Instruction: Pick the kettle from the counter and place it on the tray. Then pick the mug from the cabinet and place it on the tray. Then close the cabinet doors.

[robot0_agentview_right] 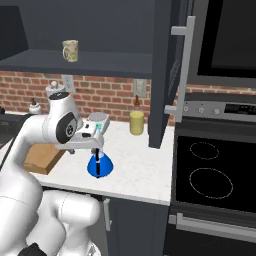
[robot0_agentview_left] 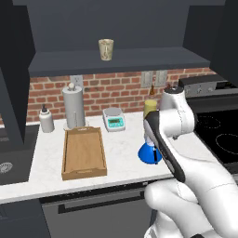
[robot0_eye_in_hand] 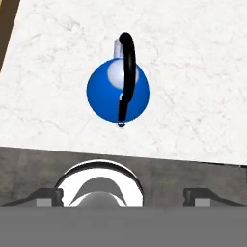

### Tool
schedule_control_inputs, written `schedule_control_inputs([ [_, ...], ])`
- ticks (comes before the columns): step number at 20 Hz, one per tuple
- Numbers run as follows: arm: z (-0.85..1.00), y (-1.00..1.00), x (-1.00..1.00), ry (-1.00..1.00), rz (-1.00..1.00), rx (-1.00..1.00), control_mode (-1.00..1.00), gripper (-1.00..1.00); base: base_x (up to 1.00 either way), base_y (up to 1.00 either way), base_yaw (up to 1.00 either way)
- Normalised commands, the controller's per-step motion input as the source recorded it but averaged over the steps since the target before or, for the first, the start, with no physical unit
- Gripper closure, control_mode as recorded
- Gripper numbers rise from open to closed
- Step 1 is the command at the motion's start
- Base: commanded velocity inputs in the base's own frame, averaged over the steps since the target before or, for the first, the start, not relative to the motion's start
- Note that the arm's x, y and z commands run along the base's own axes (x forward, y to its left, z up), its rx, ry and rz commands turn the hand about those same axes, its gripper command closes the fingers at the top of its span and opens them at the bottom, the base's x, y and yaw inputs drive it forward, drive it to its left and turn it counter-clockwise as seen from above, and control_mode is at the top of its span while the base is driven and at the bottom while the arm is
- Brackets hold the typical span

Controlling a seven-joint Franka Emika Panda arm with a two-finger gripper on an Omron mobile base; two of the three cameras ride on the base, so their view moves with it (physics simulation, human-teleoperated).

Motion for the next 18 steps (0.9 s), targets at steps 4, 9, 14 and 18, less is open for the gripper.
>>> schedule_control_inputs([
  [4,-0.22,0.0,0.59,0.25,0.0,-0.01,-1.0,-1.0,0.0,0.0,0.0],
  [9,-0.34,-0.02,0.54,0.18,0.0,0.0,-1.0,-1.0,0.0,0.0,0.0],
  [14,-0.56,-0.07,0.43,0.07,0.0,0.0,-1.0,-1.0,0.0,0.0,0.0],
  [18,-0.48,-0.03,0.44,0.0,0.0,0.01,-1.0,-1.0,0.0,0.0,0.0],
])
